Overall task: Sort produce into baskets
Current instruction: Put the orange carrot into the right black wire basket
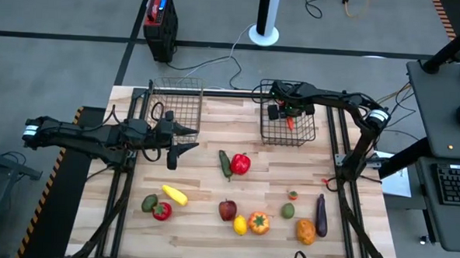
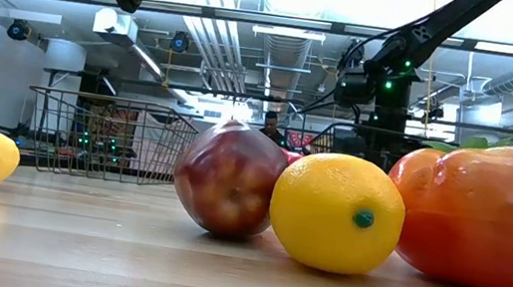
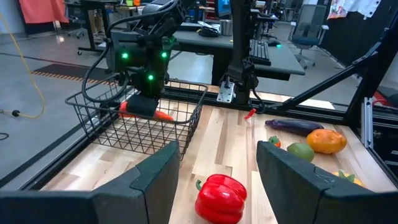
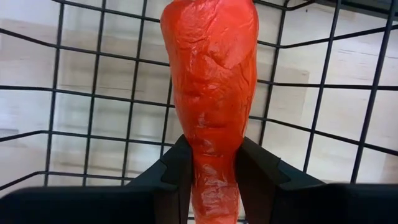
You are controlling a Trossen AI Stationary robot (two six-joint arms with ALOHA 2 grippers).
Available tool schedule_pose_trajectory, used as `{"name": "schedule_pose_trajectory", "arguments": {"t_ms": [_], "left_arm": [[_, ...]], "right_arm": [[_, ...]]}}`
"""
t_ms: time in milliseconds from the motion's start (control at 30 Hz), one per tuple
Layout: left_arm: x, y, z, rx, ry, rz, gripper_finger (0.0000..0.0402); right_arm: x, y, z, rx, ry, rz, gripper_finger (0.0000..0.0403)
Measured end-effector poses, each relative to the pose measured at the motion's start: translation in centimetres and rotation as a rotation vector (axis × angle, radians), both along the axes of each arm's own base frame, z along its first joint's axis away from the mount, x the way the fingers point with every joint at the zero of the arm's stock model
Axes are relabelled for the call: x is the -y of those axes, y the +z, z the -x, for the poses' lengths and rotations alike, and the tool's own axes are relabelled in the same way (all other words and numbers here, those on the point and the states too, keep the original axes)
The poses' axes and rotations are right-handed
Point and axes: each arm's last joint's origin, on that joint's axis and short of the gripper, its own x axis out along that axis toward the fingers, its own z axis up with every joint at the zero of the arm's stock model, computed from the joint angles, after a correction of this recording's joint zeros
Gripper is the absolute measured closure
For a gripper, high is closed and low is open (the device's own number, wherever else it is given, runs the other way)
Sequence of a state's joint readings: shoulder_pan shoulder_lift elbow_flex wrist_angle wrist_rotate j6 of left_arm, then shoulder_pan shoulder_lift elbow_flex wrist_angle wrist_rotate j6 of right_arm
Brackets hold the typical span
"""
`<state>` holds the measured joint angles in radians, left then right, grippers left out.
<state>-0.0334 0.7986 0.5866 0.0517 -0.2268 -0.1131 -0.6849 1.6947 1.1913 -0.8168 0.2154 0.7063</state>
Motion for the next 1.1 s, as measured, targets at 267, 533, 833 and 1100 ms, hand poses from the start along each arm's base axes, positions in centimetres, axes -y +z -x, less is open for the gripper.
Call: {"name": "schedule_pose_trajectory", "arguments": {"t_ms": [267, 533, 833, 1100], "left_arm": [[0.0, 0.0, 0.0, 0.000, 0.000, 0.000, 0.0203], [0.0, 0.0, 0.0, -0.001, 0.000, 0.000, 0.0203], [0.0, 0.0, 0.0, 0.000, 0.000, 0.000, 0.0203], [0.0, 0.0, 0.0, 0.000, 0.000, 0.000, 0.0203]], "right_arm": [[0.1, 1.1, -0.9, 0.042, 0.006, 0.015, 0.0310], [0.3, 2.4, -1.6, 0.063, 0.023, 0.043, 0.0310], [0.2, 2.8, -2.8, 0.092, 0.051, 0.054, 0.0310], [0.5, 0.6, -3.5, 0.059, 0.053, -0.010, 0.0310]]}}
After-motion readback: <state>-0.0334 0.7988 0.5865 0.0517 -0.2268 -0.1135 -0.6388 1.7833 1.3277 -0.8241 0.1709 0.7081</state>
